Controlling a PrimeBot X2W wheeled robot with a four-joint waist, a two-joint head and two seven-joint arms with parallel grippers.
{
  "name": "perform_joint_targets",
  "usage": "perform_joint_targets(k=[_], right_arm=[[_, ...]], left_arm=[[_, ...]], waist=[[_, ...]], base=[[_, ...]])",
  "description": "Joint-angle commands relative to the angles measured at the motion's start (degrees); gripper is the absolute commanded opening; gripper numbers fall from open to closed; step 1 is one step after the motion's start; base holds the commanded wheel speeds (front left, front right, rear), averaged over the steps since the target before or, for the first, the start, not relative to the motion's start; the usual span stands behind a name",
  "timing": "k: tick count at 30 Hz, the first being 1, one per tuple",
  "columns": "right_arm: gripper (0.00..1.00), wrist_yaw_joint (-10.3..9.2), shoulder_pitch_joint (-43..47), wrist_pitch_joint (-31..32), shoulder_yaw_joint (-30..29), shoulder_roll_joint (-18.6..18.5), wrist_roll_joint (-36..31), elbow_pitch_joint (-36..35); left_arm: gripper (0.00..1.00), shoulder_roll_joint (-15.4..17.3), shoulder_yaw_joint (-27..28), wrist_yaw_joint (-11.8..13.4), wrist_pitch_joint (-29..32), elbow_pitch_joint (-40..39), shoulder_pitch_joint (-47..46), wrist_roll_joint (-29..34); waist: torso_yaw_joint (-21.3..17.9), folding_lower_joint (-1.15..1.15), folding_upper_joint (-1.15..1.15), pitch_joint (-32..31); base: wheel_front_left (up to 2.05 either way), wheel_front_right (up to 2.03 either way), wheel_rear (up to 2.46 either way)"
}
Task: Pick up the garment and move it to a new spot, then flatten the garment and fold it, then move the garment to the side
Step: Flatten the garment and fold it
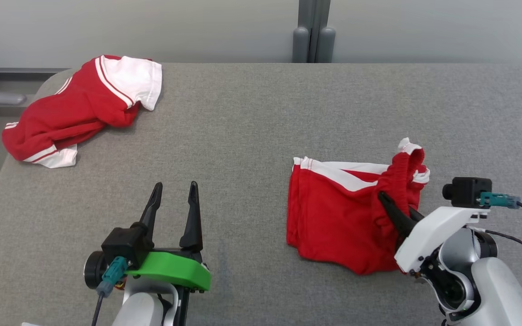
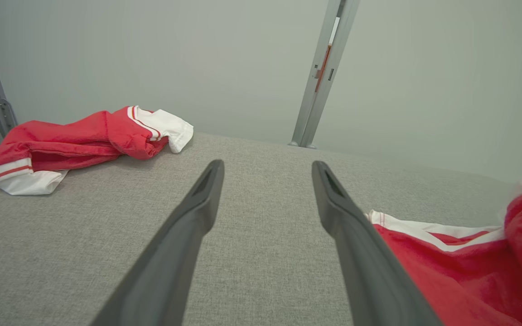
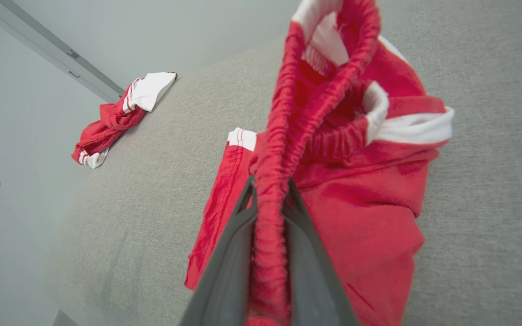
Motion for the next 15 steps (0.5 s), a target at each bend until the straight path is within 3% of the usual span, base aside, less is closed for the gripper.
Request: perform_joint_targets(k=[1, 10, 12, 13, 14, 15], right_arm=[[0.00, 0.00, -1.26, -0.53, 1.05, 0.36, -0.69, 1.40], [0.01, 0.00, -7.88, -3.47, 7.76, 2.39, -3.78, 13.44], [0.35, 0.00, -8.92, -4.43, 9.35, 2.57, -4.75, 15.36], [0.75, 0.00, -9.35, -4.93, 10.03, 2.68, -5.03, 16.03], [1.00, 0.00, -9.82, -5.43, 11.03, 2.79, -5.53, 16.77], [1.00, 0.00, -10.20, -5.99, 11.91, 2.73, -6.38, 17.28]], left_arm=[[1.00, 0.08, -0.24, -0.15, -0.02, -0.01, -0.19, -0.07], [1.00, 0.08, -1.16, 0.29, -0.02, -0.51, -0.76, -1.06], [1.00, 0.08, -1.27, 0.41, -0.02, -0.59, -0.65, -1.21], [1.00, 0.08, -1.29, 0.47, -0.02, -0.60, -0.59, -1.22], [1.00, 0.08, -1.36, 0.52, -0.02, -0.64, -0.52, -1.30], [1.00, 0.08, -1.41, 0.51, -0.02, -0.70, -0.51, -1.36]], waist=[[0.67, 0.00, 0.00, -0.11], [3.24, 0.00, 0.00, 0.42], [3.60, 0.00, 0.00, 0.55], [3.72, 0.00, 0.00, 0.61], [3.86, 0.00, 0.00, 0.67], [3.94, 0.00, 0.00, 0.73]], base=[[0.00, 0.00, 0.00], [0.00, 0.00, 0.00], [0.00, 0.00, 0.00], [0.00, 0.00, 0.00], [0.00, 0.00, 0.00], [0.00, 0.00, 0.00]])
